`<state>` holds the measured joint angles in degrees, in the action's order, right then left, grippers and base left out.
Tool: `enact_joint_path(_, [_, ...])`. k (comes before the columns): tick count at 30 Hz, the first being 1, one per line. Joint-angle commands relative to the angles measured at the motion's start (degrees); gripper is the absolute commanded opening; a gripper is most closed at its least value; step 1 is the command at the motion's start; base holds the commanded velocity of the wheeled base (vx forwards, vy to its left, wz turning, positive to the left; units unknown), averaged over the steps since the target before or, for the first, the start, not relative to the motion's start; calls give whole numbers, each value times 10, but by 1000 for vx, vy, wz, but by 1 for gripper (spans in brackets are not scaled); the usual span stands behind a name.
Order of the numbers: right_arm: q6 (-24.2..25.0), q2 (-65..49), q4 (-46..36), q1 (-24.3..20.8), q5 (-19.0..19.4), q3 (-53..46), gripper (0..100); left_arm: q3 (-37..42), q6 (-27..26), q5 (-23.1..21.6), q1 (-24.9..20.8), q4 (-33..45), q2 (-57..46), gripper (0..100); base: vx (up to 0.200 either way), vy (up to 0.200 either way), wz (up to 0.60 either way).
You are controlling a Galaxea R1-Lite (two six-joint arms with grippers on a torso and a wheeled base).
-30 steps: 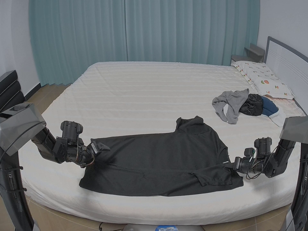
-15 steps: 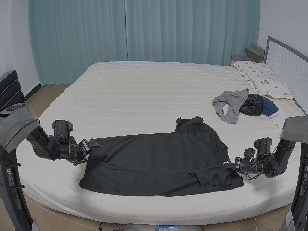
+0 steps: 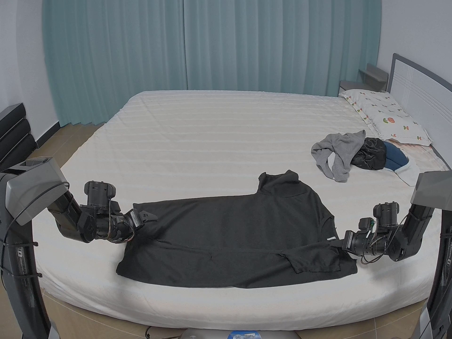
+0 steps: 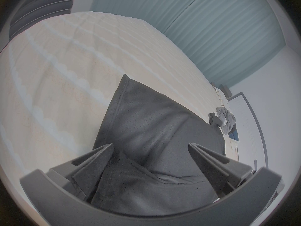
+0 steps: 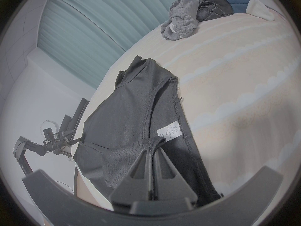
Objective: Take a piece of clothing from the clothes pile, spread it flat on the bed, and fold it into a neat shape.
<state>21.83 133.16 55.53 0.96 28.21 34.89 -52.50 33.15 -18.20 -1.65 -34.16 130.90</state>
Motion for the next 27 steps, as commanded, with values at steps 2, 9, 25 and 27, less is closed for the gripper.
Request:
enact_joint_path(2, [0,-1,0,-1,0,-1,0,4,-4,1,-1,-1,14,100,0,0,0])
enact_joint_path(9, [0,-2,0,-1,1,-2,0,5,-21,26,-1,-5,23,100,0,0,0])
enact_joint_path(25, [0,-4,0,-1,1,-5,0,52,-21,28,16,-33,-2,0,0,0,0])
enact_joint_path(27, [1,-4,0,0,1,-5,0,56,-22,28,18,-39,-5,0,0,0,0])
